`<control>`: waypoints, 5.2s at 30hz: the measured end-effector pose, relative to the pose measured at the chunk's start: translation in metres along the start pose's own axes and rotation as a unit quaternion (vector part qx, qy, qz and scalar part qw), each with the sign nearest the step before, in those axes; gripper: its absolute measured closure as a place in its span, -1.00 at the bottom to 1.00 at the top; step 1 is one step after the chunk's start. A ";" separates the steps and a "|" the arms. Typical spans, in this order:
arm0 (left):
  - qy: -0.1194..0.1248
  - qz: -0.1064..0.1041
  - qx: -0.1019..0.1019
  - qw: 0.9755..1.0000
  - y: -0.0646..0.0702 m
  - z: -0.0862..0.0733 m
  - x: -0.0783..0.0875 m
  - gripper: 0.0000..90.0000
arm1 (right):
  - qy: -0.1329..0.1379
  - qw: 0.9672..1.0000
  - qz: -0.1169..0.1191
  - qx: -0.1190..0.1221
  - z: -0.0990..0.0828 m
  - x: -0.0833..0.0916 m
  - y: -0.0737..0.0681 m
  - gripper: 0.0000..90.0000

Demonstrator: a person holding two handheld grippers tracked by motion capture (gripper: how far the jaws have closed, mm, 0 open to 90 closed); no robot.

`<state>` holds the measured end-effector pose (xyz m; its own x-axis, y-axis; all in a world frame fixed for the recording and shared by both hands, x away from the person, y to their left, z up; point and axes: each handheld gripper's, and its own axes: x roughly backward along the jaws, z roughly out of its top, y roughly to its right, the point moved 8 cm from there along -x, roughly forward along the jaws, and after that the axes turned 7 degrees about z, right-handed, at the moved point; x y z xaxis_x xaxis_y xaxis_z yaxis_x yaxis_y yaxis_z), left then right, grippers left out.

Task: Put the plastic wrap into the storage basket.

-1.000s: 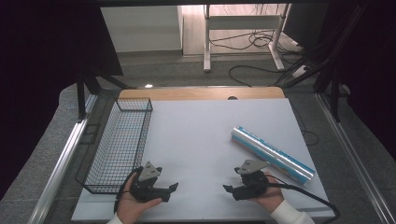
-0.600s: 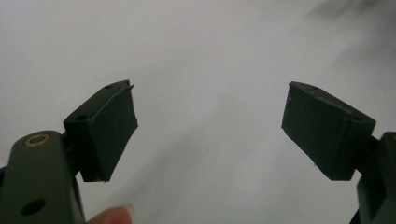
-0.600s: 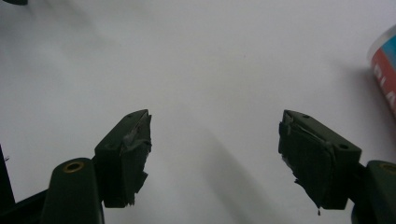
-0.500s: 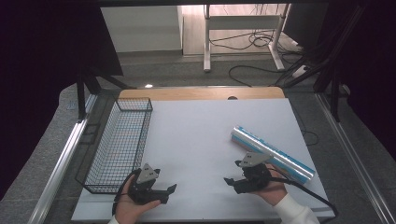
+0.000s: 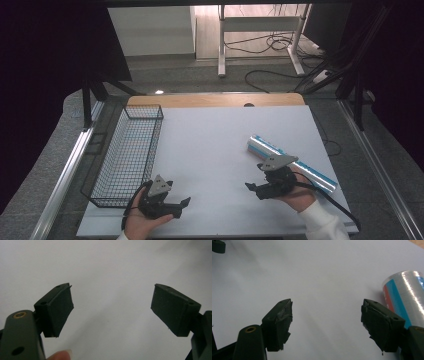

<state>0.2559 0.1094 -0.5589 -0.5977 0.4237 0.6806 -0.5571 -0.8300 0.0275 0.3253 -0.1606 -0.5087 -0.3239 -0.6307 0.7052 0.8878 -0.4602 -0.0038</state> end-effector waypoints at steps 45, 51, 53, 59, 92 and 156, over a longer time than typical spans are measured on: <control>-0.008 0.001 -0.011 1.000 0.004 0.000 -0.003 -0.60 | -0.161 0.981 -0.043 -0.096 -0.051 0.026 0.118 -0.52; -0.007 0.000 -0.010 1.000 0.004 0.000 -0.003 -0.60 | -0.191 0.976 -0.044 -0.099 -0.062 0.018 0.120 -0.49; -0.008 -0.002 -0.009 1.000 0.004 0.000 -0.003 -0.60 | -0.199 0.974 -0.044 -0.099 -0.065 0.015 0.122 -0.47; -0.008 -0.001 -0.009 1.000 0.004 -0.001 -0.003 -0.60 | -0.224 0.969 -0.038 -0.102 -0.073 0.006 0.127 -0.39; -0.007 -0.005 -0.005 1.000 0.004 -0.001 -0.002 -0.60 | -0.174 0.974 0.004 -0.142 -0.026 0.017 0.112 -0.29; 0.049 -0.089 0.138 0.985 0.002 0.059 -0.021 -0.79 | -0.030 0.970 0.115 -0.212 0.034 -0.042 0.026 -0.29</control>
<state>0.3011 0.0778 -0.5302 -0.5653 0.5931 0.5733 -0.4877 -0.8008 0.3476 0.3731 -0.1247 -0.5139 -0.1034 -0.7157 0.6907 0.7153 -0.5361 -0.4483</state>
